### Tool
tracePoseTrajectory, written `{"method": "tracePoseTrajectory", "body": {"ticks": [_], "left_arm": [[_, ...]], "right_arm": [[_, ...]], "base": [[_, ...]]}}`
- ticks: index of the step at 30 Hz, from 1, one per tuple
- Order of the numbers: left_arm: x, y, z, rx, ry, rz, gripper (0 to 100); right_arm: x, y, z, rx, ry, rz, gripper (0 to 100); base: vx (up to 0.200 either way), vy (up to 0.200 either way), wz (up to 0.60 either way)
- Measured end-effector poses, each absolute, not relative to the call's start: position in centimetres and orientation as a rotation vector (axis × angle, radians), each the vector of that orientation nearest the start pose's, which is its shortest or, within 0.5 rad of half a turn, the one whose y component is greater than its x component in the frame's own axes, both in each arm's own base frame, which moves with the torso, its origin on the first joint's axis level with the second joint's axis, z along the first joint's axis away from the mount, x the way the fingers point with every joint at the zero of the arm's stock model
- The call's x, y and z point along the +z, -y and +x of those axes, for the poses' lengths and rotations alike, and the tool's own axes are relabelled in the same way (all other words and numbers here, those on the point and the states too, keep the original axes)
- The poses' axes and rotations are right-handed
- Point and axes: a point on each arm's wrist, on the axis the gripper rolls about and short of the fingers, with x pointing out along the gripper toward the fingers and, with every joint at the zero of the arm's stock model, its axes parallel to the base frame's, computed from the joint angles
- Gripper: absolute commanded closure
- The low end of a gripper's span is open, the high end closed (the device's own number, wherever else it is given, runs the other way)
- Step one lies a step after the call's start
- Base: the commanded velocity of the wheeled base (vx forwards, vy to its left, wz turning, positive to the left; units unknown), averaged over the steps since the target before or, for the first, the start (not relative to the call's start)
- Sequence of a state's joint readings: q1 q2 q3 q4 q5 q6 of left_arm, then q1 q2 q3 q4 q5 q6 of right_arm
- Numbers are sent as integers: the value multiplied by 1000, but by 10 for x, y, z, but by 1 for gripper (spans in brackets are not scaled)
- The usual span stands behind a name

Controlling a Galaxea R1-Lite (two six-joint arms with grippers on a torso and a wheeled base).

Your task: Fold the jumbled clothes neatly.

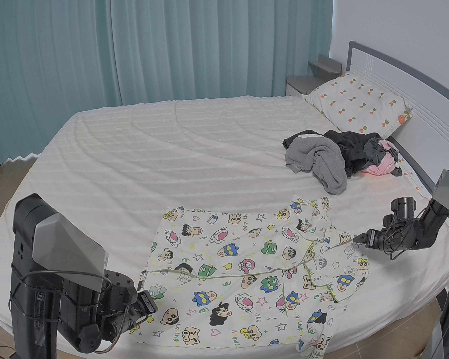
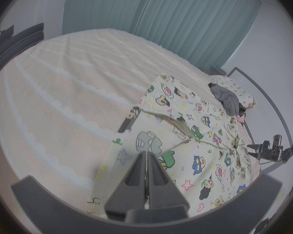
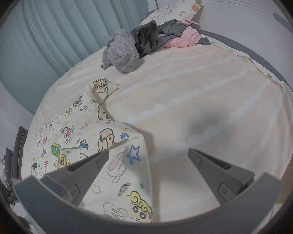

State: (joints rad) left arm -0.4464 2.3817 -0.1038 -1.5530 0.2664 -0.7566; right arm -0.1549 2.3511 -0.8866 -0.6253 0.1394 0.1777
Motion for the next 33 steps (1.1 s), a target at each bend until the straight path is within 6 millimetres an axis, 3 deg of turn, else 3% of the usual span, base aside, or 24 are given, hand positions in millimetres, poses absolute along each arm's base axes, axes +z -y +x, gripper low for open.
{"method": "tracePoseTrajectory", "body": {"ticks": [9, 30, 31, 33], "left_arm": [[-35, 97, 220, 87, -663, -471, 100], [-35, 89, 252, 174, -535, -521, 100], [-36, 89, 253, 175, -534, -521, 0], [-37, 90, 255, 175, -535, -522, 0]], "right_arm": [[-29, 55, 369, -89, -830, 290, 0], [-29, 54, 369, -88, -831, 289, 0], [-29, 54, 369, -87, -831, 289, 0], [-29, 54, 369, -87, -831, 289, 0]], "base": [[0, 0, 0], [0, 0, 0], [0, 0, 0], [0, 0, 0]]}}
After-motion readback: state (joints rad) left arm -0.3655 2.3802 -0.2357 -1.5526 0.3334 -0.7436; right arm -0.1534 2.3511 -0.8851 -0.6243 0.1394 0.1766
